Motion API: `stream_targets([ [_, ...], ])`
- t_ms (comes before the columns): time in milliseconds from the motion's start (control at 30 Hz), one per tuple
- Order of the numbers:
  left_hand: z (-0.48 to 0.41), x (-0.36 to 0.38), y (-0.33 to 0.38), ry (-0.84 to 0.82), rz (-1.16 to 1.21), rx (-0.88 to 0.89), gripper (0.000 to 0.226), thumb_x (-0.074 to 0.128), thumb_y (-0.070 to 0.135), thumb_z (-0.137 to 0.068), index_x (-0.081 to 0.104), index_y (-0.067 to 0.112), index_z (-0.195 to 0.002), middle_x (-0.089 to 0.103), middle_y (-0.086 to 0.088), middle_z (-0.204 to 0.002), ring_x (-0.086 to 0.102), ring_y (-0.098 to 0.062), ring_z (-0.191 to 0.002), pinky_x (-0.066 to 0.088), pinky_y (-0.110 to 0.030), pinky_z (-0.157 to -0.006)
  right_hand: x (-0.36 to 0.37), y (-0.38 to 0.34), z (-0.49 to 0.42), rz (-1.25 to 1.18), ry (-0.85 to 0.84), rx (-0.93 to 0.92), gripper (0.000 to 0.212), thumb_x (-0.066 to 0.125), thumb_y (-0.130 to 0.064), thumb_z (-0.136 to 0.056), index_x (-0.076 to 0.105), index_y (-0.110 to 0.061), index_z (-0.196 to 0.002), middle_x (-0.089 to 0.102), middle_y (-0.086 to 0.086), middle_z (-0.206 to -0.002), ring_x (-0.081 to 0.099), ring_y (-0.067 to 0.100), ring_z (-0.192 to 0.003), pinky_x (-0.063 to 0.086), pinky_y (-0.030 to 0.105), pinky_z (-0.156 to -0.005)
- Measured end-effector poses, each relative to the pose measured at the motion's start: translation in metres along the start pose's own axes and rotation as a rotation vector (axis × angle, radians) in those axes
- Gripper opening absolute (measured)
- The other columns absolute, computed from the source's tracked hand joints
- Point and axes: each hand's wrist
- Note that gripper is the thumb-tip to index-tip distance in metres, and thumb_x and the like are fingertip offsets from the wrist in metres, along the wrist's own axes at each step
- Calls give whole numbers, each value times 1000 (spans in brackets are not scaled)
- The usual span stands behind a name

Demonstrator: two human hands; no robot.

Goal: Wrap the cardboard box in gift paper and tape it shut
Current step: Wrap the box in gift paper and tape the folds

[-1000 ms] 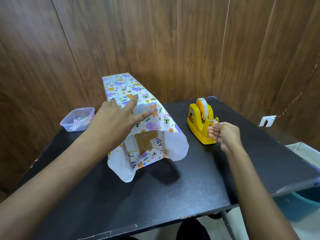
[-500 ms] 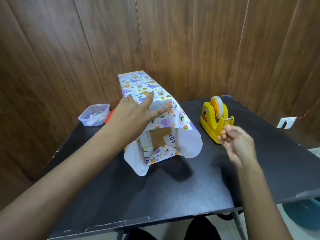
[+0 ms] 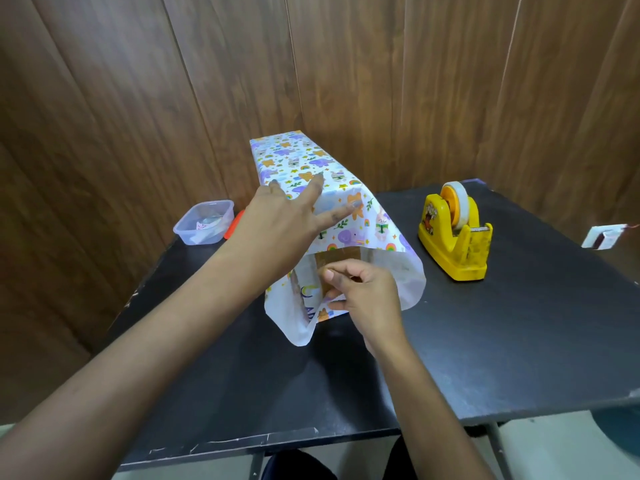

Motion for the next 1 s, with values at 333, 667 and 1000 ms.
stream_targets([
  [333,0,0,-1,-8,8,0,81,39,33,-99,-31,43,-136,-1,-15,-156,49,-45,-115,42,-39,-84,12,7,-5,-18,195,-95,29,57,-4,-90,65,-27,-75,65,-7,-74,55,12,-56,55,34,-67],
  [667,-1,1,-1,-7,5,-6,81,42,33,-97,-27,44,-138,-1,-14,-156,51,-43,-114,41,-38,-83,15,11,-4,167,224,-161,19,61,-6,-87,54,-13,-104,62,-7,-78,62,6,-77,50,20,-70],
  [1000,0,0,-2,-21,20,1,78,40,32,-97,-25,44,-140,-4,-15,-156,46,-47,-119,42,-41,-88,20,8,-12,162,303,-189,22,63,-4,-85,45,-16,-85,57,-9,-77,59,4,-76,49,21,-70],
])
Point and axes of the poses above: each hand's wrist, its own z-axis away from the middle knuckle, its own x-axis out of the palm, y = z × x
